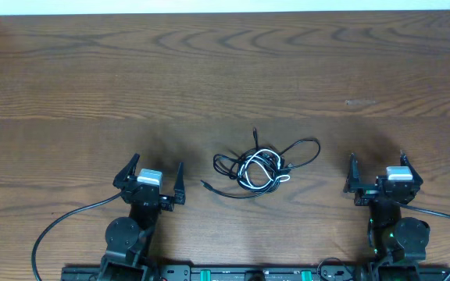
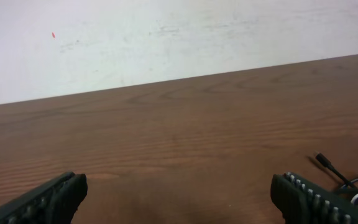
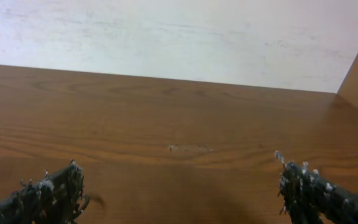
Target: Untangle cables
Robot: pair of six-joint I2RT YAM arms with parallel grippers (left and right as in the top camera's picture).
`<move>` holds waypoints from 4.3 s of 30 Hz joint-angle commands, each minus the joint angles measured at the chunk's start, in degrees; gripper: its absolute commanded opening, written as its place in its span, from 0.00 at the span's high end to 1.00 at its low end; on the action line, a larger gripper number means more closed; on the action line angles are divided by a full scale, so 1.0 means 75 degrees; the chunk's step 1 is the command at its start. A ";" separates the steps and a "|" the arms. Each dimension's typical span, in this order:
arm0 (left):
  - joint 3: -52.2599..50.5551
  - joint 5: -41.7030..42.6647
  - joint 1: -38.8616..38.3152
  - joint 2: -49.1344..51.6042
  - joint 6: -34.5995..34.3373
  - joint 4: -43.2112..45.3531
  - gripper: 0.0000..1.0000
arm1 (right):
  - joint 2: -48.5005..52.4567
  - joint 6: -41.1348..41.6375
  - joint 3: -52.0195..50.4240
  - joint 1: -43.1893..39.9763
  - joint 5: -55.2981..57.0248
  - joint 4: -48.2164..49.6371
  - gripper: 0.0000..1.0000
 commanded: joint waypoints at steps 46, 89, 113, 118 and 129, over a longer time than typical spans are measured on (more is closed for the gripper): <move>-0.0117 -0.0239 0.0041 -0.0029 0.0099 -0.0338 0.01 | -0.0047 0.0093 -0.0009 -0.0058 -0.0032 -0.0026 0.01; 0.0044 -0.0213 0.0041 0.0402 -0.0134 -0.0341 0.00 | -0.0047 0.0093 -0.0009 -0.0058 -0.0032 -0.0026 0.01; 0.1402 -0.0213 0.0041 0.3733 -0.0134 -0.0315 0.00 | -0.0047 0.0093 -0.0009 -0.0058 -0.0032 -0.0026 0.01; 0.1711 -0.0213 0.0041 0.4453 -0.0134 -0.0341 0.00 | -0.0047 0.0093 -0.0009 -0.0058 -0.0032 -0.0026 0.01; 0.2675 -0.0163 0.0041 0.5887 -0.0134 -0.1145 0.00 | -0.0047 0.0093 -0.0009 -0.0058 -0.0032 -0.0026 0.01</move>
